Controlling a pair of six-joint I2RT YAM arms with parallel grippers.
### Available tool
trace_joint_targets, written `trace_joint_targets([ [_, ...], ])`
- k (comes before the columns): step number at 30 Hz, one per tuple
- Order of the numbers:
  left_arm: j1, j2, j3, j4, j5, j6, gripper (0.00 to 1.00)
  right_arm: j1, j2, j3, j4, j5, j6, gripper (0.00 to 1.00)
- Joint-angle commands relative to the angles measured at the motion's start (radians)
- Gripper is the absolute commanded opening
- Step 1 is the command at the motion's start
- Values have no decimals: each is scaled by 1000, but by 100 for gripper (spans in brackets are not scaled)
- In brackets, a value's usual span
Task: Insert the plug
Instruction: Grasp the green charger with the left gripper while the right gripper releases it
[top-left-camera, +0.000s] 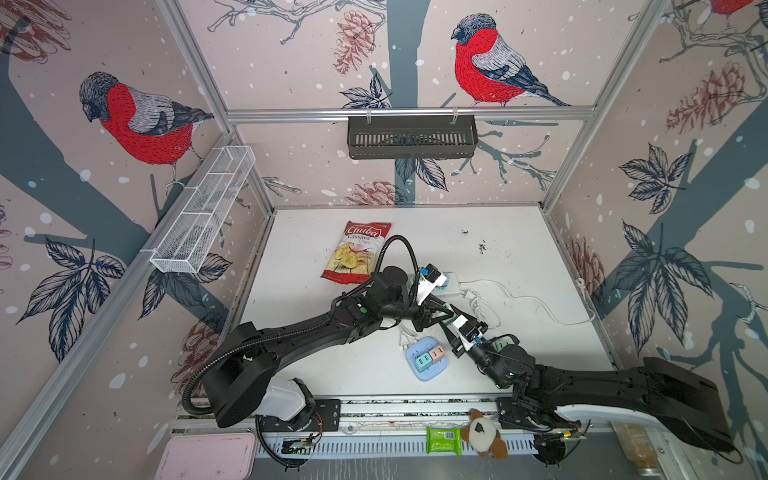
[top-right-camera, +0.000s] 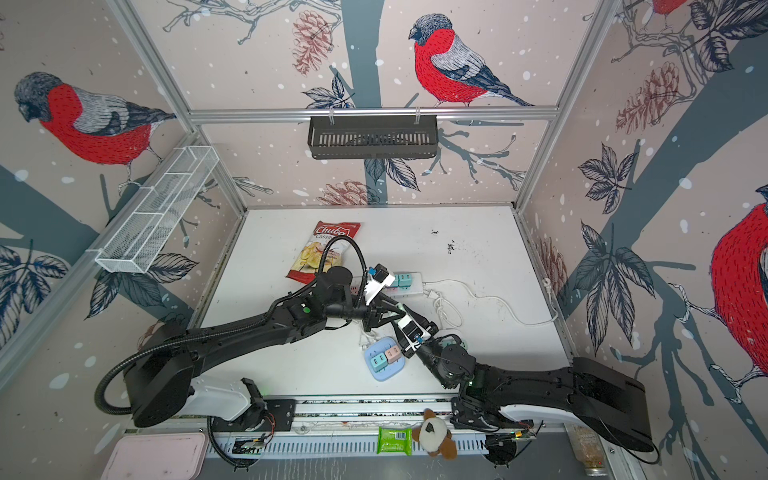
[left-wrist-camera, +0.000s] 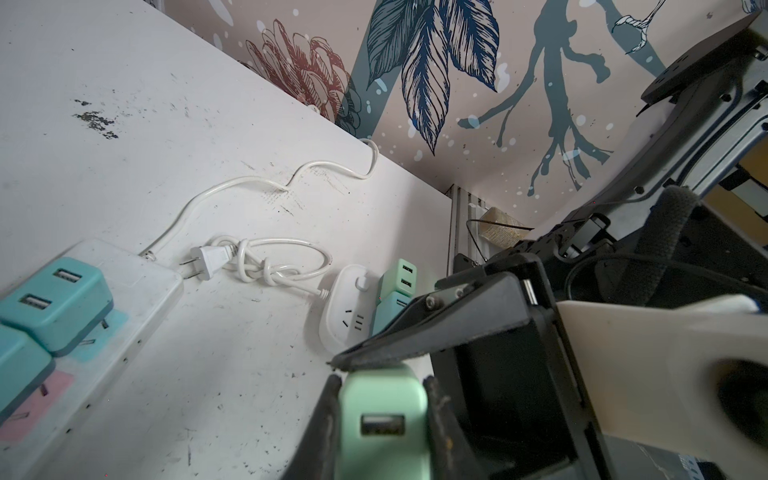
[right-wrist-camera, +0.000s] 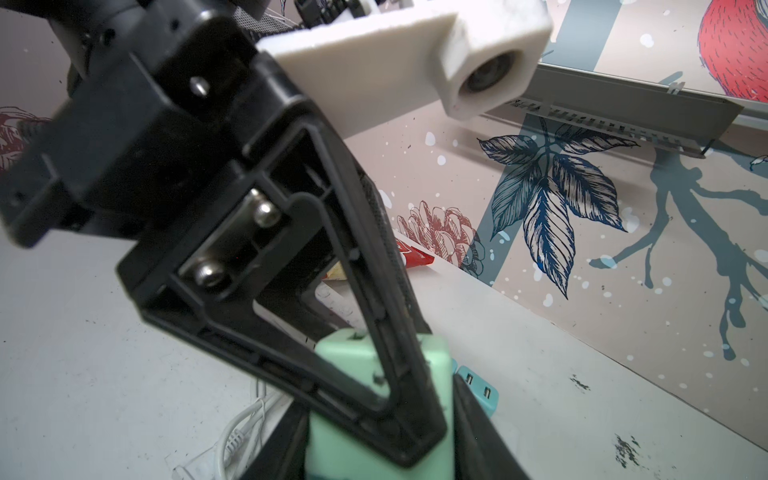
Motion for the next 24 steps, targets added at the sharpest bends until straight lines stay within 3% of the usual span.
trace_joint_targets([
  [1,-4,-17,0,-10,90,95,0,0,8,17,61,10,71,18],
  [6,-5,-55,-22,0,57,108,0,0,11,40,15,28,106,58],
  [7,-5,-68,-33,3,35,115,0,0,12,39,15,27,110,73],
  [10,-5,-123,-75,17,-89,154,0,-1,11,48,-8,23,111,100],
  [17,-3,-288,-259,125,-558,323,0,-8,-21,40,-35,30,119,100],
  [21,-3,-357,-367,209,-628,439,0,-25,-60,24,-51,28,129,100],
  [24,-2,-377,-415,260,-715,462,0,-43,-99,20,-95,30,145,100],
])
